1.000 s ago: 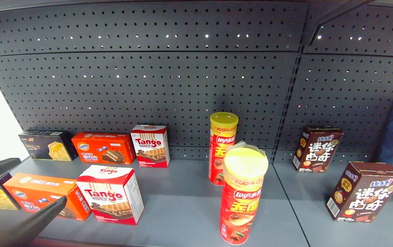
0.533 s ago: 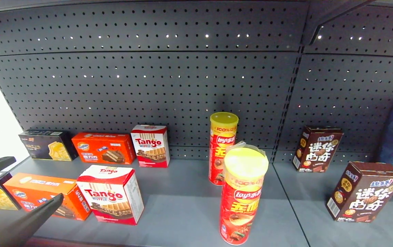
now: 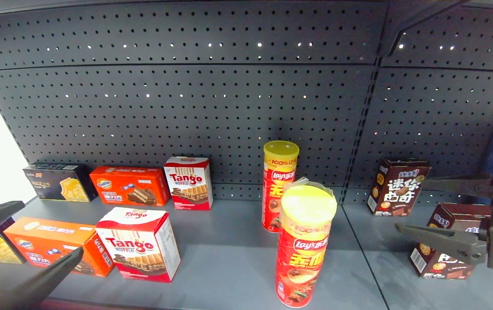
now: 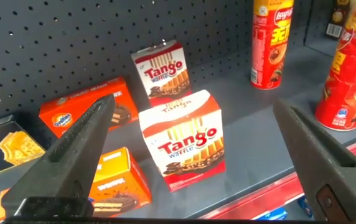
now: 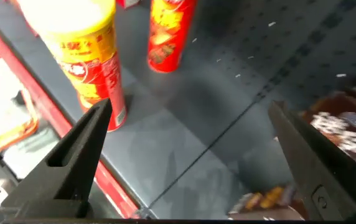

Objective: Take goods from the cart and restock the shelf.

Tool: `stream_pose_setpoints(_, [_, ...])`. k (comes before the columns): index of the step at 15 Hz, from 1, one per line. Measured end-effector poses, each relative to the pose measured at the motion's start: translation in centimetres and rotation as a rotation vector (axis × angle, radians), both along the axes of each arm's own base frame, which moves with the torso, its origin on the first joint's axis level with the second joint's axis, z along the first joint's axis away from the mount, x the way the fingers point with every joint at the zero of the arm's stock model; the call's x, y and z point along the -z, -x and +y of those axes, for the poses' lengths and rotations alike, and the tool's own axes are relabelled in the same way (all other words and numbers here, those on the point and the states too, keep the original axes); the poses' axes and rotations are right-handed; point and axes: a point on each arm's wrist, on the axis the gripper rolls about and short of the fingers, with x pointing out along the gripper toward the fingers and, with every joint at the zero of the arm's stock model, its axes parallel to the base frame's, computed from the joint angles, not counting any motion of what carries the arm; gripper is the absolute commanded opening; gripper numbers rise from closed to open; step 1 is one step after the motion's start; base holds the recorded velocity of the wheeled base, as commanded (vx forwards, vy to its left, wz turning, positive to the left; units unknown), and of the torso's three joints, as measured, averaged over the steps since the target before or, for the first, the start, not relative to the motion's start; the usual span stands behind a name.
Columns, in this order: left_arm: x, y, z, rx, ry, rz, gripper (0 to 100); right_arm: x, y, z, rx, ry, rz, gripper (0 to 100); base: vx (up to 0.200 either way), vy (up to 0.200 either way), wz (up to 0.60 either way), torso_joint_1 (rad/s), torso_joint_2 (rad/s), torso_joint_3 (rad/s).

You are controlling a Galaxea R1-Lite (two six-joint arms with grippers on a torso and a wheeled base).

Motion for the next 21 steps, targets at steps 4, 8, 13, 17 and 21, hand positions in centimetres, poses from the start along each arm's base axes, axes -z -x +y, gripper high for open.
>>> stream_pose_setpoints(4, [0.1,0.0,0.0,0.003,-0.001,0.004,100,0.9,-0.6,1.5,-0.059,0.025,0.047,100,0.0,0.0,0.0,0.0,0.0,0.0])
stream_pose_setpoints(8, [0.0,-0.1,0.0,0.003,-0.001,0.005,100,2.4,-1.2,2.7,-0.101,0.062,0.108,100,0.0,0.0,0.0,0.0,0.0,0.0])
stream_pose_setpoints(13, [0.0,-0.1,0.0,-0.001,0.008,0.006,100,4.7,-1.9,3.3,-0.112,0.11,0.194,100,0.0,0.0,0.0,0.0,0.0,0.0])
stream_pose_setpoints(17, [-0.4,-0.1,0.0,-0.006,0.078,0.022,100,5.6,-2.7,3.8,-0.108,0.13,0.233,100,0.0,0.0,0.0,0.0,0.0,0.0])
stream_pose_setpoints(21, [-0.4,-0.1,0.0,-0.007,0.08,0.022,100,6.3,-3.9,4.4,-0.1,0.132,0.239,100,0.0,0.0,0.0,0.0,0.0,0.0])
